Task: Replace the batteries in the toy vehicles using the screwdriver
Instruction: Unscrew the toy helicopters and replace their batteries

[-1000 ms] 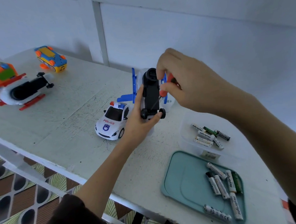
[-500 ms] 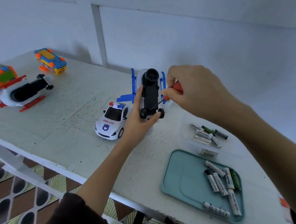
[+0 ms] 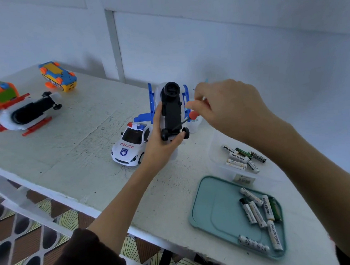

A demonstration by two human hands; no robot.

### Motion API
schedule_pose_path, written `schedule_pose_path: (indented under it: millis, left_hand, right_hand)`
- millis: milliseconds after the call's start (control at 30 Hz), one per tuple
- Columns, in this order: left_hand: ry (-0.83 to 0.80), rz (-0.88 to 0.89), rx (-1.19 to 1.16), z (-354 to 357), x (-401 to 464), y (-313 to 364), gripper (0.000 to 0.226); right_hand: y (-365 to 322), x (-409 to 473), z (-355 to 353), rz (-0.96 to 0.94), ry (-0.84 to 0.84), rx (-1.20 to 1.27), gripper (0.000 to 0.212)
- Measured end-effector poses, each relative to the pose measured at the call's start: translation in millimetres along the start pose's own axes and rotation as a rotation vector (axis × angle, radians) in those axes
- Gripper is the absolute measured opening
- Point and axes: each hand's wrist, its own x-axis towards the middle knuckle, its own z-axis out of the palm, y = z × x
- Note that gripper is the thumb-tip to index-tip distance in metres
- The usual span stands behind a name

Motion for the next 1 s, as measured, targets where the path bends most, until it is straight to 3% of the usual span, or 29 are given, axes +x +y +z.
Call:
schedule_pose_path:
  millis: [67, 233, 300, 367, 533, 767, 1000]
  left_hand:
    - [-0.006, -0.001, -0.002, 0, 0, 0, 0.081]
    - [0.003, 0.004, -0.015, -3, 0, -1, 0.081]
    - [-0.010, 0.002, 0.015, -2, 0, -1, 0.082]
    - [-0.017, 0.011, 0.036, -1, -1, 0, 0.083]
    - [-0.009, 0.000, 0.022, -4, -3, 2, 0.084]
    - [-0.015, 0.020, 0.025, -5, 0, -3, 0.086]
    - [-0.042, 0.032, 0.048, -6, 1, -4, 0.087]
  right_hand:
    - [-3, -4, 1, 0.013, -0.005, -0.072, 0.041]
    - [-3, -8, 4, -0.277, 0.013, 0.317, 0.012]
    - [-2, -6, 7, -0.327, 0.025, 0.338, 0.009]
    - [-1, -6, 7, -0.246, 0.089, 0.240, 0.006]
    - [8, -8, 9, -0.092, 0.003, 0.013, 0.043]
    - [27, -10, 17, -0.125, -0.193, -0.108, 0.041]
    - [65, -17, 41, -0.099, -0.340, 0.419, 0.007]
